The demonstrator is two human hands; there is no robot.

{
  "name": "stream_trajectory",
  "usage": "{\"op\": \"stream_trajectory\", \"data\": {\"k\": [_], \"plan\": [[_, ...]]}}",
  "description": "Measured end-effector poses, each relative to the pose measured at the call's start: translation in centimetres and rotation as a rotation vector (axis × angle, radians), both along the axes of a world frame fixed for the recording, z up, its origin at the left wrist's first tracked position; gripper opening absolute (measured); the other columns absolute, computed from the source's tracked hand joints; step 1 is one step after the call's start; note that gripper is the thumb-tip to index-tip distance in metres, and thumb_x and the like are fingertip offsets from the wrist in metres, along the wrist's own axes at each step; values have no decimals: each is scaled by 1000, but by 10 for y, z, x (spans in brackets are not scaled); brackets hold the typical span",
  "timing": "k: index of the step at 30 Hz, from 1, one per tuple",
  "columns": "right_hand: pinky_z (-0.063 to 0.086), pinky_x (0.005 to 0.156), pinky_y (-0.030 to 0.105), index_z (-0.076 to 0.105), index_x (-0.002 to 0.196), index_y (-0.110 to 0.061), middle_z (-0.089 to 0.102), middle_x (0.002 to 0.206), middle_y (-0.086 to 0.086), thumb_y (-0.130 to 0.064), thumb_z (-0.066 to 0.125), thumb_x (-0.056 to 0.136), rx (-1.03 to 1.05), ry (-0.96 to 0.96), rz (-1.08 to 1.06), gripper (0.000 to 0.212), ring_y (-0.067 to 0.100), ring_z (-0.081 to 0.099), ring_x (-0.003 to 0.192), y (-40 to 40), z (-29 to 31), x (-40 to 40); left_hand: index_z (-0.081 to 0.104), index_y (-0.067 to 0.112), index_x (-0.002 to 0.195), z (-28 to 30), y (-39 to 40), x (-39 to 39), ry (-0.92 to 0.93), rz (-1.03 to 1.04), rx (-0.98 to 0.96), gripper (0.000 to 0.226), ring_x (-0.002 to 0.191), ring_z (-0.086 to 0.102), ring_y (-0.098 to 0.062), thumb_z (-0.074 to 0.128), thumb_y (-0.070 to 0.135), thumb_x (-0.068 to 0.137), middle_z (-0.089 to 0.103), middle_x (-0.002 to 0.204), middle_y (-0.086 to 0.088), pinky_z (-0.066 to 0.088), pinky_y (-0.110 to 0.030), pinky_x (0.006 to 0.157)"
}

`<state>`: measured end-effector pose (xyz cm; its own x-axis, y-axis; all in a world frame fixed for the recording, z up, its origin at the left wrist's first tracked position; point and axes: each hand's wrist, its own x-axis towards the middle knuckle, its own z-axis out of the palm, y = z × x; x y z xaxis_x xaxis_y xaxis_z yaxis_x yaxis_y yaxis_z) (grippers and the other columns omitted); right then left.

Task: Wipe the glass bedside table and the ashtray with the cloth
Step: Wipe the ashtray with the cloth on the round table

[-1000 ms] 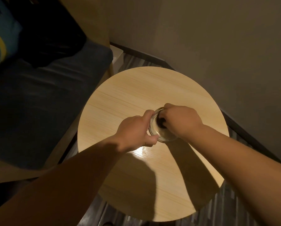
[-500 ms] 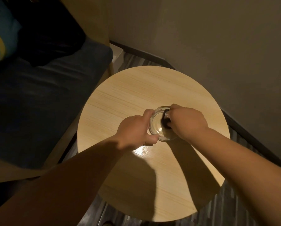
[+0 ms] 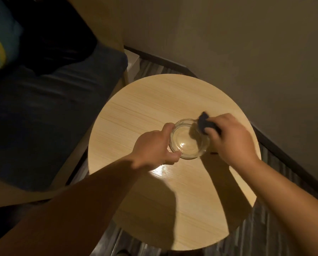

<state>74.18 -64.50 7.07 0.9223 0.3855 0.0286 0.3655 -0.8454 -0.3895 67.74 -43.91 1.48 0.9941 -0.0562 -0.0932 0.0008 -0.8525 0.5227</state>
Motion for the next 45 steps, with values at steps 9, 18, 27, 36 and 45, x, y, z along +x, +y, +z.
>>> {"op": "stream_trajectory", "data": {"k": [9,18,27,36,45], "plan": [[52,87,56,52,125,-25,62,110,8,-45,37,97,377,586,-371,37,35,62,97,19,-21,18,30,26,132,-1,-1,-2,-1,21,-33,73,64,53,-9,65,55,75,53,77,10,36,-28,53],[43,67,36,59,97,-13,63,87,8,-37,34,101,334,477,-419,35,23,59,78,11,-32,-13,33,23,135,-5,-2,-3,-21,-4,-28,77,70,54,-15,68,54,75,53,80,9,35,-30,57],[39,72,32,55,113,-13,55,108,13,-34,34,100,608,412,-804,32,24,57,86,49,-56,-80,37,17,132,-13,-20,-14,-27,162,-15,76,83,57,-25,66,59,75,58,91,-3,46,-37,72],[31,56,30,56,102,-17,57,98,11,-33,41,98,201,359,-339,23,21,53,74,12,-52,-33,59,17,105,8,-25,-55,-245,87,50,12,53,52,-14,57,20,94,66,81,-3,36,-20,49],[38,61,34,58,100,-25,60,91,7,-30,47,98,34,436,90,13,22,55,76,3,-32,21,48,17,112,28,-5,60,38,-268,477,34,67,49,-24,29,43,102,50,76,0,39,-31,57]]}}
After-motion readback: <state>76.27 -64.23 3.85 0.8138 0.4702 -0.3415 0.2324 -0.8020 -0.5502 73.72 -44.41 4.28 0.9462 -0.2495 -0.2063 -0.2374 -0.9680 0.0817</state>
